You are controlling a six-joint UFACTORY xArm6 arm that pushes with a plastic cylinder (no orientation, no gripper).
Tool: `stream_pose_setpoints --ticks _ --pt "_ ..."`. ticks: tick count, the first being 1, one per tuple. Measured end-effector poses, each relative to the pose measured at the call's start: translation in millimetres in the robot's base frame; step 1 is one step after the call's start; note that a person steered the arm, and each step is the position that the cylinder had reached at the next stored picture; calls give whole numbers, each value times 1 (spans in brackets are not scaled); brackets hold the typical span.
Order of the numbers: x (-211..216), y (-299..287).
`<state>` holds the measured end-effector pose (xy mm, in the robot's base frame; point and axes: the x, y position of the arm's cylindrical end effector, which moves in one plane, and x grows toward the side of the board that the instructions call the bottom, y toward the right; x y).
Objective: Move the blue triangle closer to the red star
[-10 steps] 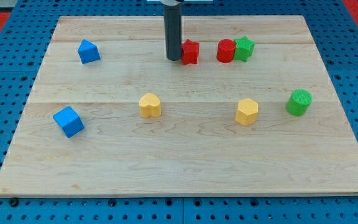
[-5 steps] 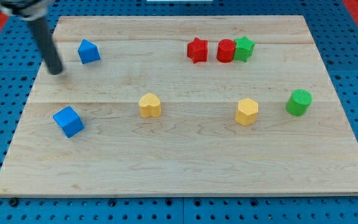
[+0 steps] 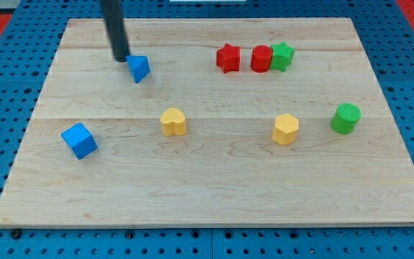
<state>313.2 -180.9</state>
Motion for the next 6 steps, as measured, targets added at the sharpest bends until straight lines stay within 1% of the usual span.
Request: stream_pose_setpoints --ticks 1,2,3,4,6 --pt "26 -24" --pt "37 -10" --pt "13 54" --pt "6 99" --pt "7 30"
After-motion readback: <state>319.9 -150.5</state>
